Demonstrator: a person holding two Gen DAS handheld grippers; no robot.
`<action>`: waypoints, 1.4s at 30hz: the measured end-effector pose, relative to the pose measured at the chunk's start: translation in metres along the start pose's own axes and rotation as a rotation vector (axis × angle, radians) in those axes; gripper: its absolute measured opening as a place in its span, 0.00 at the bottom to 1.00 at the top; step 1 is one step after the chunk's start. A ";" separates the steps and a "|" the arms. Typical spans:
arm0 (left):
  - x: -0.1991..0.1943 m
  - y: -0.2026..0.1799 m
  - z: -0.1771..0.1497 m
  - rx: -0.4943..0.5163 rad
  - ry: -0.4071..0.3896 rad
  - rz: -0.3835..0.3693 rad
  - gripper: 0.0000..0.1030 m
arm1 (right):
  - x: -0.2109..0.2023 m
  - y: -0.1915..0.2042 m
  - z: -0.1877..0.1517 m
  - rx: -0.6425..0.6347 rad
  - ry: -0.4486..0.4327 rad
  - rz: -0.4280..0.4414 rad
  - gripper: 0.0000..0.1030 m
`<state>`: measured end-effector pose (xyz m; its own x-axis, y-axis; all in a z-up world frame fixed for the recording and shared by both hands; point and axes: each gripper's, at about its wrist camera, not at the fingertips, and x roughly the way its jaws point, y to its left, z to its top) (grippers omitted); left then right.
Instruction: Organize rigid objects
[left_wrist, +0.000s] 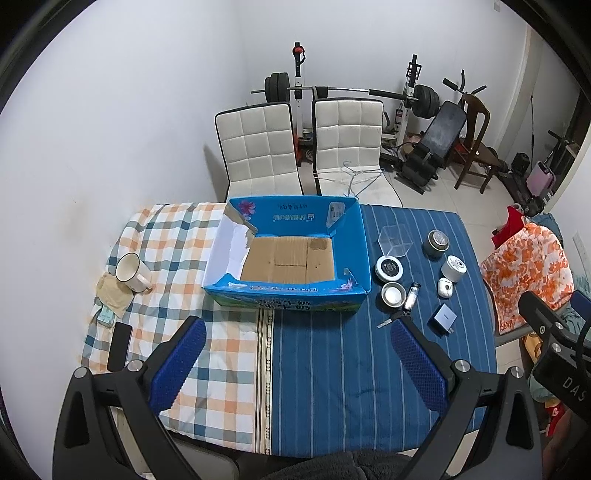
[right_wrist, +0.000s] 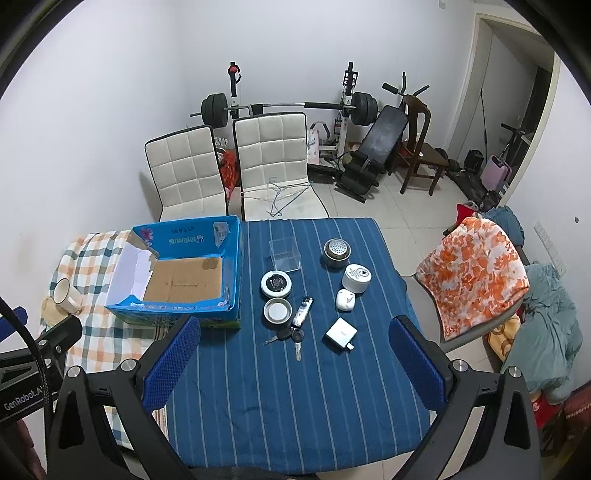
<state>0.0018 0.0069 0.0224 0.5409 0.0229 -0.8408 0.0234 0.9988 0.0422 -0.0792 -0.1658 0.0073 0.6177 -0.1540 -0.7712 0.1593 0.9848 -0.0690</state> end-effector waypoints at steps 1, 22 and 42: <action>0.000 0.000 0.000 0.000 -0.002 0.001 1.00 | 0.000 0.000 0.001 0.001 -0.002 0.001 1.00; -0.001 0.003 0.004 -0.002 -0.013 0.006 1.00 | -0.005 0.007 0.007 -0.004 -0.015 -0.002 1.00; 0.003 0.007 -0.004 -0.002 0.025 -0.013 1.00 | -0.007 0.010 0.000 -0.005 -0.004 -0.007 1.00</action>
<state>0.0004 0.0136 0.0177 0.5194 0.0113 -0.8544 0.0286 0.9991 0.0306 -0.0825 -0.1548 0.0121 0.6199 -0.1610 -0.7680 0.1595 0.9842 -0.0775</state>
